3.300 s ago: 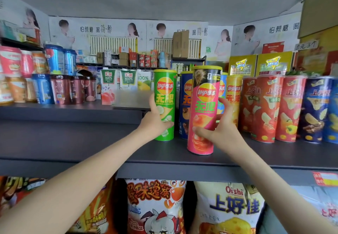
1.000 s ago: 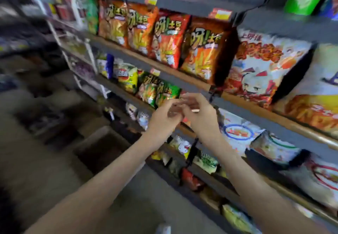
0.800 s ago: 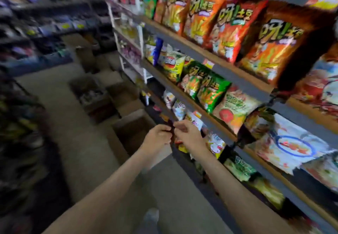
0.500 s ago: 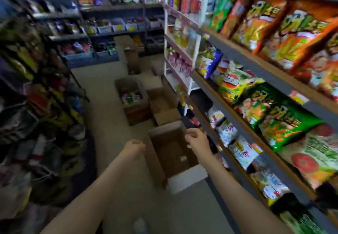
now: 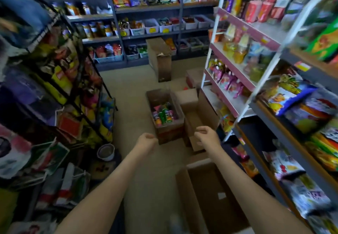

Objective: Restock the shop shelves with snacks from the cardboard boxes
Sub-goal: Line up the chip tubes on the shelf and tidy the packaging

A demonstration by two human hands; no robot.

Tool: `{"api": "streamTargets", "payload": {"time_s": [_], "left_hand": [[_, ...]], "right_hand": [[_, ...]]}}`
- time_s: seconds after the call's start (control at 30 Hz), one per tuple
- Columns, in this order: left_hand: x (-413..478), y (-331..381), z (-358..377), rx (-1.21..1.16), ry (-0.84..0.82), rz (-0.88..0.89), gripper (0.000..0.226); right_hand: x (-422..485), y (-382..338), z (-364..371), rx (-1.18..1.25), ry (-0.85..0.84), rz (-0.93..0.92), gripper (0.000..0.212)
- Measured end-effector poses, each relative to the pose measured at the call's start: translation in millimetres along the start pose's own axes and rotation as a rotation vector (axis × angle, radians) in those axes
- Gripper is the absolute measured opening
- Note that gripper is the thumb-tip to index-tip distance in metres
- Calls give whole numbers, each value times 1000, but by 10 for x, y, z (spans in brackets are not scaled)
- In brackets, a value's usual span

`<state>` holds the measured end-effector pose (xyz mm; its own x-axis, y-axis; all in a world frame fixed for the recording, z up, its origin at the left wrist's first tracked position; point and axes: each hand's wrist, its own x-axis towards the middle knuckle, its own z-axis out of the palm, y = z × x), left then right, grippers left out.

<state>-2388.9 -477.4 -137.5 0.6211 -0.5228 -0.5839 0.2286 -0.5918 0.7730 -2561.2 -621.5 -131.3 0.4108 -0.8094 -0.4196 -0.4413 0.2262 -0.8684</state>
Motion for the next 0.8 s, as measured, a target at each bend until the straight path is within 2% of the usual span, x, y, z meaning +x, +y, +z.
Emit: {"api": "streamTargets", "payload": {"time_s": [0.13,0.3,0.53,0.7,0.8], "left_hand": [[939,320,-146,-18,13,-2,32],[2185,840,-359,-15,46,-63,28],[3733,1386,-498,83,76,-150,28],[5031,1544,-442,185,64,-152,32],[5858,1605,-306,202,48,-128,26]], "right_hand": [[1007,-282,312,14,-51,30,21],[2329,-640,742,29,-71,134,30],[3793,-1078,1059,-6,-65,245,26],[4879,-1118,1385,-52,-36,331,25],[5561,-977,1586,-89,-39,392,15]]}}
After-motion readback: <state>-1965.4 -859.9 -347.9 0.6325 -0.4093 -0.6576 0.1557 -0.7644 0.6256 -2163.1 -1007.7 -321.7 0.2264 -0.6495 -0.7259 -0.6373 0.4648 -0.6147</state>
